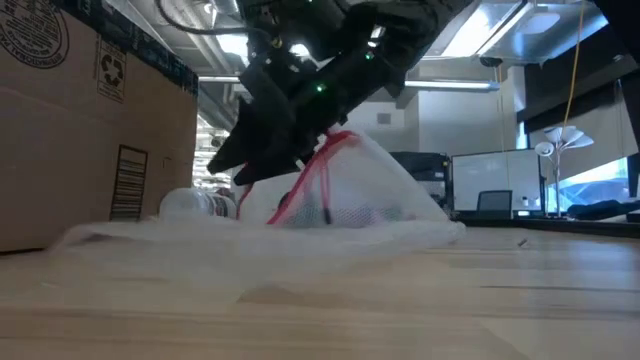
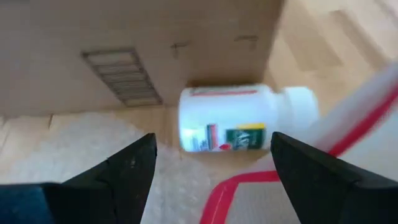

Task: Unpack boxes
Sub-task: Put the white bottle into the transparent zip bag

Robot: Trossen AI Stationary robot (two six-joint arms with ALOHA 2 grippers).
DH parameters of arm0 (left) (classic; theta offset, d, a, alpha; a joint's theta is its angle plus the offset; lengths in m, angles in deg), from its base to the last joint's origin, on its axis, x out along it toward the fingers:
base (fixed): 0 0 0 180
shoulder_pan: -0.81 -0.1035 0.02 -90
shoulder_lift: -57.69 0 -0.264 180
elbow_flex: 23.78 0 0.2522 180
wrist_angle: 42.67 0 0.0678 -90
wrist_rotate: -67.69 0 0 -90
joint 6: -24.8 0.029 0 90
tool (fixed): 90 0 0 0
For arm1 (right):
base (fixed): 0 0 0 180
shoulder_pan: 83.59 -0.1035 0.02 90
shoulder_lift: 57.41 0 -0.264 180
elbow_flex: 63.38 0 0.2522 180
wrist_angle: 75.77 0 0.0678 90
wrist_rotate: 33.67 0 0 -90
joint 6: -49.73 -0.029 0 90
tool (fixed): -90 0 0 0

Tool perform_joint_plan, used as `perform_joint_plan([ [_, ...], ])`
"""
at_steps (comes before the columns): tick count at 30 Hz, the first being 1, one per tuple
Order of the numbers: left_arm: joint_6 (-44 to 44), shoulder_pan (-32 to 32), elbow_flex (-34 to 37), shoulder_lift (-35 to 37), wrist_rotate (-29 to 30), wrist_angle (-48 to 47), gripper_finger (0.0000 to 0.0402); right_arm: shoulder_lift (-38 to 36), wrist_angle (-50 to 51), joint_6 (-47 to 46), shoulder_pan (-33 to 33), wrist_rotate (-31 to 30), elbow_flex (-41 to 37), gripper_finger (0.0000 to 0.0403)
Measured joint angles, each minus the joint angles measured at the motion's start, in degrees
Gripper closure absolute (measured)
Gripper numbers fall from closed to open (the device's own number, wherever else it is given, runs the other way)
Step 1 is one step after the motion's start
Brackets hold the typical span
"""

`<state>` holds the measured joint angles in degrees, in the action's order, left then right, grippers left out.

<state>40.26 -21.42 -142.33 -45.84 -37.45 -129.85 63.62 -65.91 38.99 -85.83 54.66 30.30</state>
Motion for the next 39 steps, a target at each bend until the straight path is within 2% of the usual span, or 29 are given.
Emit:
perform_joint_plan([
  [7,1.2,-0.5,0.0,0.0,0.2,-3.1,0.0401,0.3,-6.2,3.5,0.1,-0.3,0.0,0.0095],
  [13,1.2,-0.5,0.0,0.0,0.2,-2.8,0.0402,3.6,-3.9,3.7,0.9,1.3,5.5,0.0095],
  [21,1.2,-0.5,0.0,0.0,0.2,-2.7,0.0401,10.9,7.8,6.4,0.9,-0.3,19.2,0.0095],
  [25,1.2,-0.5,0.0,0.0,0.2,-2.8,0.0401,13.6,14.0,6.8,1.7,-0.3,23.6,0.0095],
  [31,1.5,-0.5,0.0,0.0,0.2,-2.8,0.0401,13.3,23.2,5.9,2.4,-1.1,24.9,0.0095],
  [39,2.0,-0.5,0.0,0.0,0.2,-3.0,0.0402,10.4,37.1,5.1,0.9,1.8,24.7,0.0095],
])
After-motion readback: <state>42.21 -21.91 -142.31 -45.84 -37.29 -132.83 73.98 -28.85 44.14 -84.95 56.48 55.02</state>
